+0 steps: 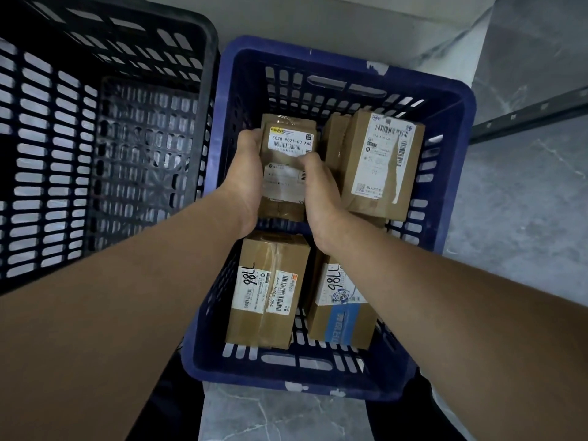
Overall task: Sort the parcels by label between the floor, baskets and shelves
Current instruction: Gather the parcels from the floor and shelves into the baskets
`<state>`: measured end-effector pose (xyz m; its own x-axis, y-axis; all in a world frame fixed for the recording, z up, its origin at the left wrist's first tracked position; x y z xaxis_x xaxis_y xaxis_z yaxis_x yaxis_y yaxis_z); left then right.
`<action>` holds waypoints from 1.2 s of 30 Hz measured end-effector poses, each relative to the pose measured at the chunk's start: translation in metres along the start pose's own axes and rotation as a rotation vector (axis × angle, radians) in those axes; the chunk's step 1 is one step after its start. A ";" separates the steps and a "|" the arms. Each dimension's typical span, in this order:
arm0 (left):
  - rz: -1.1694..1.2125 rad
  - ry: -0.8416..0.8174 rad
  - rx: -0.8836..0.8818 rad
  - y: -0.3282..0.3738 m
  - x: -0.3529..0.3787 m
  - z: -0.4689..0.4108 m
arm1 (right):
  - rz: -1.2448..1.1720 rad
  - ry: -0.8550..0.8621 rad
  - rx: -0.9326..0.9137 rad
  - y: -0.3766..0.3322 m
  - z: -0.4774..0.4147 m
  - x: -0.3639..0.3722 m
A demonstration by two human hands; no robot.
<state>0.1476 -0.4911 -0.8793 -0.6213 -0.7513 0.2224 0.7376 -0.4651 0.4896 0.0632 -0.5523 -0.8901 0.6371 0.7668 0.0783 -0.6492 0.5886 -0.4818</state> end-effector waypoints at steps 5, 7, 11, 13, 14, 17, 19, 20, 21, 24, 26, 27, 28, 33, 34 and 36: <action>0.037 -0.033 0.047 -0.003 0.006 0.019 | 0.025 0.033 -0.071 0.000 0.023 0.005; 0.028 -0.058 0.049 -0.001 0.006 0.029 | 0.016 0.057 -0.089 -0.002 0.034 0.009; -0.003 -0.100 0.055 0.015 0.008 0.064 | -0.060 0.059 -0.103 -0.013 0.057 0.020; -0.002 -0.135 0.066 0.027 0.007 0.083 | -0.080 0.043 -0.107 -0.024 0.077 0.028; -0.020 -0.133 0.084 0.032 0.006 0.093 | -0.086 0.035 -0.109 -0.029 0.087 0.032; -0.090 -0.144 0.084 0.052 0.005 0.126 | -0.074 0.007 -0.118 -0.048 0.118 0.039; -0.118 -0.142 0.089 0.069 0.004 0.149 | -0.089 -0.019 -0.143 -0.064 0.139 0.043; -0.118 -0.133 0.091 0.079 0.005 0.164 | -0.100 -0.042 -0.150 -0.072 0.150 0.047; -0.135 -0.123 0.095 0.088 0.005 0.179 | -0.103 -0.051 -0.167 -0.079 0.162 0.052; -0.227 -0.091 0.140 0.123 0.007 0.232 | -0.115 -0.057 -0.207 -0.105 0.207 0.072; -0.264 -0.109 0.180 0.141 0.003 0.259 | -0.119 -0.043 -0.207 -0.122 0.234 0.083; -0.256 -0.121 0.189 0.150 0.000 0.273 | -0.125 -0.028 -0.210 -0.131 0.251 0.089; -0.242 -0.125 0.186 0.160 -0.003 0.293 | -0.141 -0.017 -0.223 -0.141 0.268 0.097; -0.218 -0.111 0.266 0.216 -0.008 0.381 | -0.177 0.011 -0.305 -0.189 0.352 0.132; -0.216 -0.106 0.300 0.227 -0.008 0.397 | -0.177 0.013 -0.324 -0.199 0.371 0.139; -0.212 -0.118 0.352 0.248 -0.009 0.429 | -0.186 0.036 -0.362 -0.220 0.409 0.149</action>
<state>0.2228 -0.3993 -0.3978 -0.7905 -0.5883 0.1703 0.4674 -0.3998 0.7885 0.1309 -0.4628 -0.4151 0.7483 0.6425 0.1653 -0.3372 0.5829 -0.7392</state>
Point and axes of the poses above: each hand's wrist, its own z-axis away from the middle knuckle, its own x-axis out of the palm, y = z × x, the point moved 2 cm from there along -z, towards the middle knuckle, and after that the axes turned 12 degrees about -y, right-handed, at the moved point
